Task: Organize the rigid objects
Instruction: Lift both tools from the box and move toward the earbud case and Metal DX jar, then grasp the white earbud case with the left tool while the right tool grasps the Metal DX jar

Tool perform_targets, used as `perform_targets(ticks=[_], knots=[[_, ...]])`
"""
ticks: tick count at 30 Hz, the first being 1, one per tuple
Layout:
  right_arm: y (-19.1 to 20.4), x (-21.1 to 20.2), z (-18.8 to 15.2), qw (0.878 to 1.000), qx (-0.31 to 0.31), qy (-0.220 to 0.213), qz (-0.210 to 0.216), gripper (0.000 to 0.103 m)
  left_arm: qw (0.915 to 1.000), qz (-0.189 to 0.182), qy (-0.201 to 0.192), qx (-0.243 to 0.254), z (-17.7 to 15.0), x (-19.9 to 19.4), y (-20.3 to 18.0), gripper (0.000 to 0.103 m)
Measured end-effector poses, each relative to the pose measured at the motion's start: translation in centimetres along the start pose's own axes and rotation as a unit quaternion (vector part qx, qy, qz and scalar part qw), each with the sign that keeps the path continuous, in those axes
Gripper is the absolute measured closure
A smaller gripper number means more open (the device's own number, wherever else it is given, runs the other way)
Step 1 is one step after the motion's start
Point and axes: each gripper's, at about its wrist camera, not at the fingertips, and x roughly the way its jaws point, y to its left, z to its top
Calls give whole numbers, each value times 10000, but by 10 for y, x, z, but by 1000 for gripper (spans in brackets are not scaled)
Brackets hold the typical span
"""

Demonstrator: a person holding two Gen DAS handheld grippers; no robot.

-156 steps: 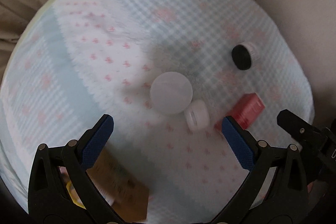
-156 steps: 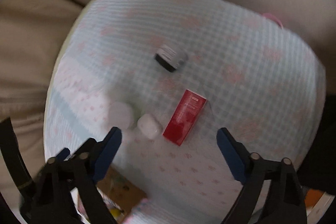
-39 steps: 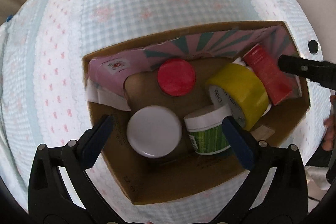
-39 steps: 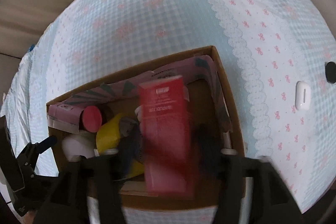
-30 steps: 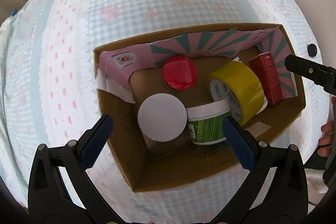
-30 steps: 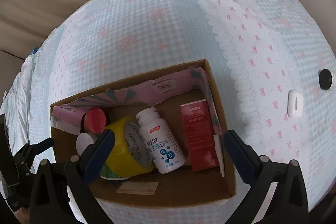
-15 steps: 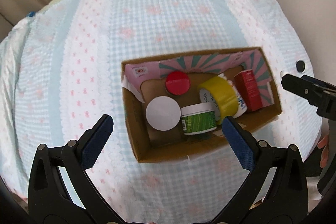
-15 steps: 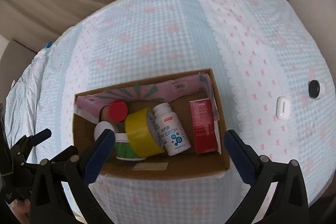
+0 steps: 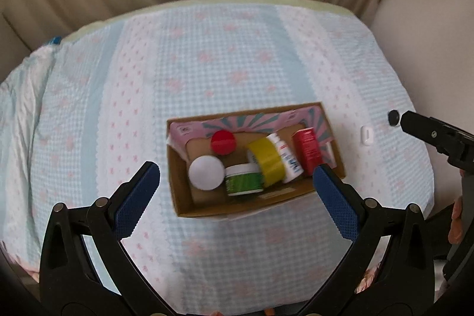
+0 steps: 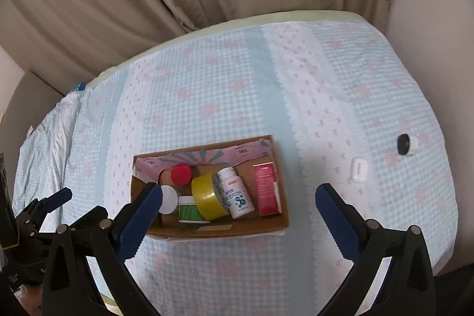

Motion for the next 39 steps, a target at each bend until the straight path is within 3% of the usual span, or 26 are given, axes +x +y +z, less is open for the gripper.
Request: perform_targets(ticks=[8,16,21,28,33,35,39], knots=[[-93,-38,5,9976,219,-358,-551,0,9995,17,-296,120,7,-9,-104,0],[-226,-34,22,9969,197,-126,-754,0,9996,-147,-213,-57,0,27,-230,0],[-278,-12,30,9959,52,85,-896,0,9992,-380,-102,-44,-5,75,-296,0],[-323,50,30,9947,-70,20,-1030,0,9989,-360,-86,303,-26,184,-354,4],[-350,105,26,9940,-45,-153,-1084,6,9977,-320,-210,562,-43,253,-373,7],[-361,127,25,9942,29,-164,-1065,7,9970,-290,-235,672,-48,277,-379,19],[-378,166,22,9944,162,-116,-1037,18,9963,-172,-253,807,-52,310,-386,22]])
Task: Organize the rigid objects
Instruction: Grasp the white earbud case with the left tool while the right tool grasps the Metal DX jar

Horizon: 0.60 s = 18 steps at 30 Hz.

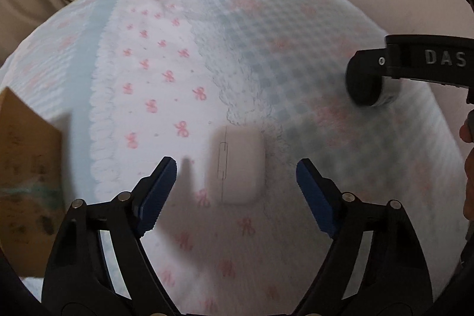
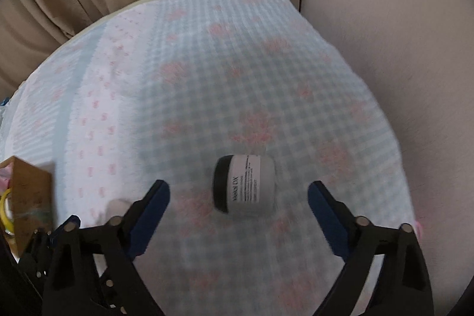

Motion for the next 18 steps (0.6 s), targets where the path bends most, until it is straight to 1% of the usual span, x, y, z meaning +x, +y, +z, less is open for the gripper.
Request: perform_targets(ticks=[2,4,6,7,8,9,10,11,12,15,18], knots=[[-2,16,-2,10000,33,27,-19,19,10000,16,51,-16,-1,12,1,26],[-1,27,-3,10000,37,26,-6,21,9999,-43,59,-81,-2,18,3,27],[0,33,-4,10000,-8,17,-19,29,9999,-64,9,-86,-2,18,4,30],[2,37,-4,10000,-44,22,-65,29,10000,-61,27,-69,-2,18,3,35],[3,39,-3,9999,-54,29,-109,31,9999,-75,39,-63,-2,18,3,43],[3,41,-3,9999,-50,38,-148,36,9999,-99,49,-62,-1,18,2,48],[3,43,-3,9998,-37,55,-189,39,9999,-127,67,-60,-1,18,2,57],[3,44,-2,9996,-25,79,-262,46,9999,-120,84,-61,1,18,2,61],[2,46,-2,9994,-17,99,-321,54,9999,-104,105,-60,2,18,2,61],[-2,43,-3,9996,107,70,-234,56,9998,-112,122,-105,3,16,3,61],[-2,42,-3,9996,52,79,-249,57,9998,-98,111,-126,5,14,3,61]])
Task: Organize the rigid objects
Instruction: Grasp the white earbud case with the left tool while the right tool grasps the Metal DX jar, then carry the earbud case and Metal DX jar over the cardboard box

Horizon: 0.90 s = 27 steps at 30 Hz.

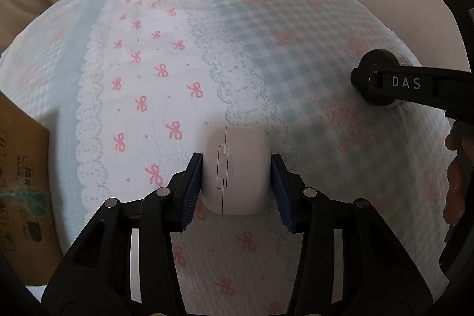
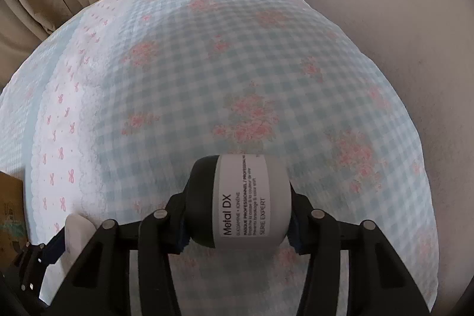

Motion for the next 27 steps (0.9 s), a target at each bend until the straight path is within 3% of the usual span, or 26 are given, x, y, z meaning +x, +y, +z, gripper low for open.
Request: perform_targets(ticks=[10,19,27], knots=[[1,-32,7,9998,95,-150,123,57,9990,-44,-325,-307,20,-42,15,61],[49,-137,24,9964,-471,-475,517,57,9921,-62,-807,-961,45,-157,57,61],[128,-226,23,9853,-1103,-560,1176,57,9829,272,-997,-1521,43,-261,139,61]])
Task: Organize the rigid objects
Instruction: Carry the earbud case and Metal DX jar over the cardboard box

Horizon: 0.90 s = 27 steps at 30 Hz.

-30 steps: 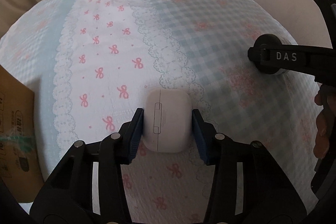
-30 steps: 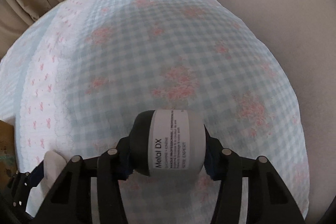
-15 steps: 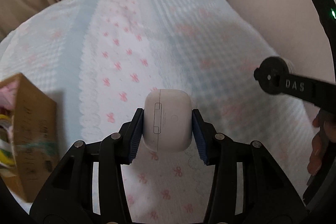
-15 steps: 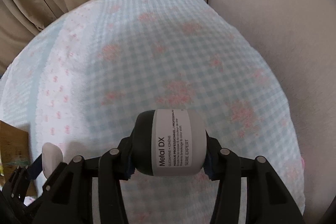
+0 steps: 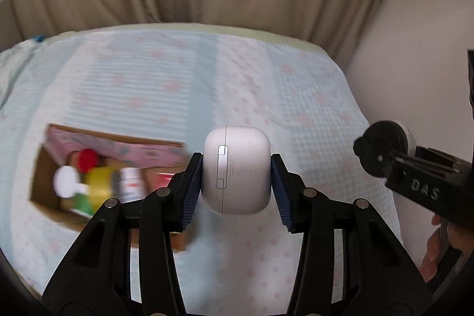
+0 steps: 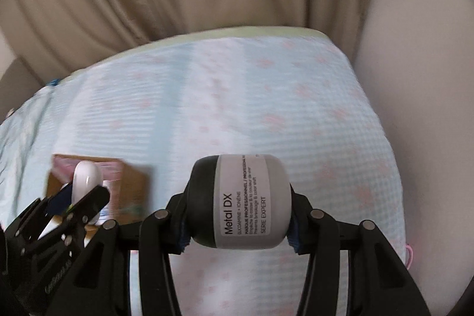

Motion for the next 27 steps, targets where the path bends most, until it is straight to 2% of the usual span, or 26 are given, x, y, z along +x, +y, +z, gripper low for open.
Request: perform_targets(ticks=[5,9,13,20,27], knots=[[70,-15,5,9990,-275,-27,353,57,9993,261,-39,-255,17,-31,73,61],[124,-12,4,9982,-306,41,522,57,9990,396,8,-223,26,-39,131,61],[168,5,1,9985,-111,154,520,57,9990,409,139,-96,34,-35,181,61],[225,44,-4,9979,378,396,337,57,9983,278,487,124,43,-11,261,61],[252,92,-17,9947,706,727,182,57,9952,161,916,290,35,41,306,61]])
